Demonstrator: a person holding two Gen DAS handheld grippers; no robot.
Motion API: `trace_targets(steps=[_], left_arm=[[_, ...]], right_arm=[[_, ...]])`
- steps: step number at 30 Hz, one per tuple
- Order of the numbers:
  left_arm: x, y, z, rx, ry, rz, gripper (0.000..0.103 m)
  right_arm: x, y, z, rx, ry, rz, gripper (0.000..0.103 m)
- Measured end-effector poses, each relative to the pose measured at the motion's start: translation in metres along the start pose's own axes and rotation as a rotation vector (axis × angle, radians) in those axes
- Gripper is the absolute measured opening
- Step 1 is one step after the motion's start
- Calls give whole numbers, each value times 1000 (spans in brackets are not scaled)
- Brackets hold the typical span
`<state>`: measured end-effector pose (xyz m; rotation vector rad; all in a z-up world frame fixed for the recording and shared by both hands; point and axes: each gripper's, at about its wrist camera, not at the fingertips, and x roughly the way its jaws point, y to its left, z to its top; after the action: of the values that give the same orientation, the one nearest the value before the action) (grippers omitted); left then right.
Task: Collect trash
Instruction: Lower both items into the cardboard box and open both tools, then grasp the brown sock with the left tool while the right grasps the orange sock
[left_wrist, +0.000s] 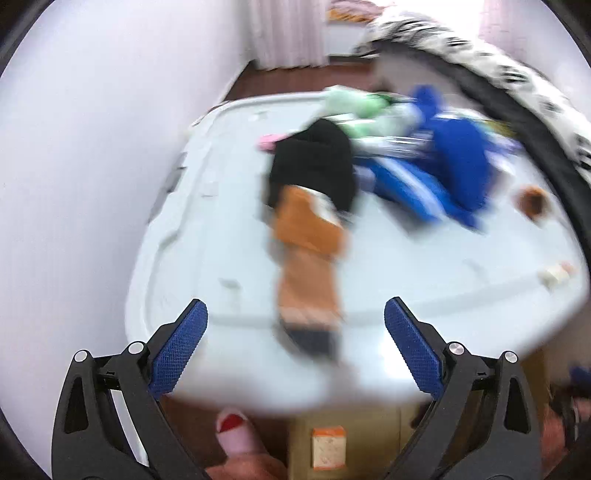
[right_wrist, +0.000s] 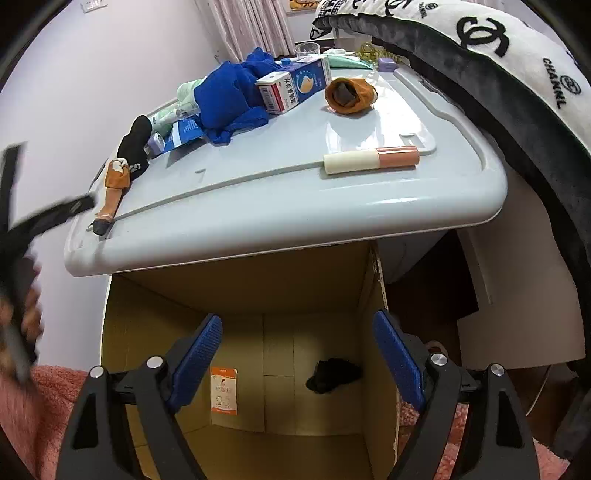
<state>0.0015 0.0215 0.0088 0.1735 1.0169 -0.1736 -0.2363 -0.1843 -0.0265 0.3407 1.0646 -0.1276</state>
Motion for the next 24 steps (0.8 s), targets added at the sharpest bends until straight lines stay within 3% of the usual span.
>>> trace_targets(steps=[5, 7, 9, 10, 16, 20, 24], left_arm=[[35, -10, 26, 17, 40, -38, 89], [46, -18, 30, 48, 71, -48, 41], [52, -19, 23, 31, 70, -73, 32], [51, -18, 22, 24, 74, -79, 18], [3, -16, 8, 20, -2, -105, 13], [-48, -37, -12, 87, -59, -184, 13], [-71, -68, -40, 182, -66, -267, 13]], right_arm=[[-1, 1, -2, -38, -39, -41, 82], [1, 1, -2, -44, -39, -56, 82], [3, 1, -1, -42, -39, -69, 82], [4, 0, -1, -41, -40, -71, 82], [-10, -6, 20, 9, -83, -34, 82], [-16, -17, 70, 24, -163, -73, 85], [2, -30, 125, 36, -197, -117, 89]])
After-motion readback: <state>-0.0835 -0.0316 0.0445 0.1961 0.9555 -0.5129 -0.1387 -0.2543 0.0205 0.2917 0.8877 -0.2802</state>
